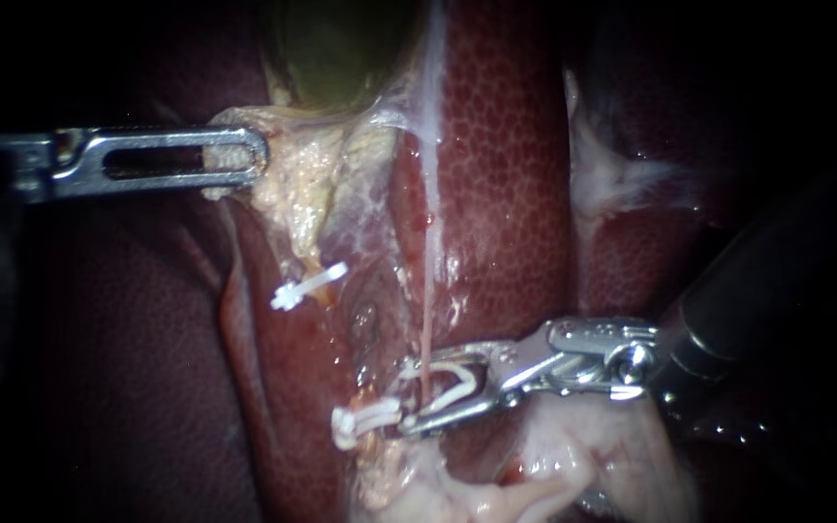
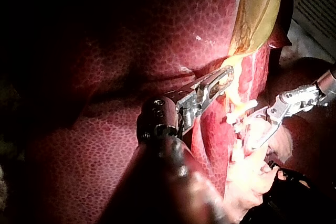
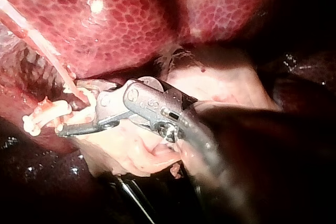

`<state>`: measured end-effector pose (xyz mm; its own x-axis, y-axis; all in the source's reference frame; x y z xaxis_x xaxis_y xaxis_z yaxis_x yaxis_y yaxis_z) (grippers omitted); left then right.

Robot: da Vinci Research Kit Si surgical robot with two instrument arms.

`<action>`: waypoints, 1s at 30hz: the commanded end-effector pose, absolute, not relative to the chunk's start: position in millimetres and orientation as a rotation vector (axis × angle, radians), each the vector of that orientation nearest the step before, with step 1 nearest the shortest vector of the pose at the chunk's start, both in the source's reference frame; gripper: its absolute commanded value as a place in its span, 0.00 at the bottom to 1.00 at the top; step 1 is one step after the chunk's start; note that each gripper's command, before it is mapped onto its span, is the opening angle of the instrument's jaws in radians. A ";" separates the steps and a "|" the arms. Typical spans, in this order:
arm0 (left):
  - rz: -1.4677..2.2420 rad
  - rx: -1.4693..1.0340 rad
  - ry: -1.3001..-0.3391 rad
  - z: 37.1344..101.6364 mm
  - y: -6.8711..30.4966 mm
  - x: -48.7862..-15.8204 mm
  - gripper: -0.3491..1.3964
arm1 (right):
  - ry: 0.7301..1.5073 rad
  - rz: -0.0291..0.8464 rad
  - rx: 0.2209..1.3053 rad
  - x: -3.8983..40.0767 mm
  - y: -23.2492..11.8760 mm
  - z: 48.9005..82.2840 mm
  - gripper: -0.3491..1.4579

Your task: Clipping first clip right tube

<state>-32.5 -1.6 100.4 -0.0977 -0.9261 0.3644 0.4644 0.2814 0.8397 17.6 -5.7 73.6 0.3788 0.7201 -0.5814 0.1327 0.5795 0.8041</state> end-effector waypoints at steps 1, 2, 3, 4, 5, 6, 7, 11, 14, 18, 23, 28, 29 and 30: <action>-1.265 0.535 -1.131 100.4 -1.6 -32.5 0.00 | 1.151 0.452 0.911 17.7 -5.7 73.5 0.47; -1.265 0.535 -1.131 100.4 -1.6 -32.5 0.00 | 1.159 0.453 0.919 17.9 -5.7 73.5 0.46; -1.265 0.535 -1.131 100.4 -1.6 -32.6 0.00 | 1.158 0.455 0.934 18.0 -5.7 73.5 0.45; -1.265 0.534 -1.131 100.4 -1.6 -32.6 0.00 | 1.159 0.456 0.941 18.0 -5.7 73.5 0.45; -1.265 0.534 -1.132 100.4 -1.6 -32.6 0.00 | 1.163 0.455 0.940 18.0 -5.7 73.6 0.44; -1.265 0.534 -1.132 100.4 -1.6 -32.6 0.00 | 1.164 0.458 0.943 18.0 -5.7 73.6 0.43; -1.265 0.534 -1.132 100.5 -1.6 -32.6 0.00 | 1.162 0.459 0.950 18.0 -5.7 73.6 0.42; -1.265 0.534 -1.132 100.5 -1.7 -32.6 0.00 | 1.165 0.465 0.955 17.8 -5.5 73.6 0.38; -1.265 0.534 -1.132 100.5 -1.7 -32.6 0.00 | 1.169 0.477 0.964 17.7 -5.3 73.7 0.35; -1.265 0.534 -1.132 100.5 -1.7 -32.6 0.00 | 1.167 0.486 0.972 17.5 -5.1 74.0 0.29; -1.265 0.533 -1.132 100.5 -1.7 -32.6 0.00 | 1.163 0.501 0.984 17.3 -5.0 74.2 0.21; -1.265 0.533 -1.132 100.5 -1.7 -32.6 0.00 | 1.159 0.515 0.996 17.2 -4.9 74.3 0.14; -1.265 0.533 -1.132 100.5 -1.7 -32.6 0.00 | 1.156 0.520 1.000 17.1 -4.9 74.4 0.12; -1.265 0.533 -1.132 100.5 -1.7 -32.6 0.00 | 1.154 0.524 1.004 17.1 -4.9 74.4 0.09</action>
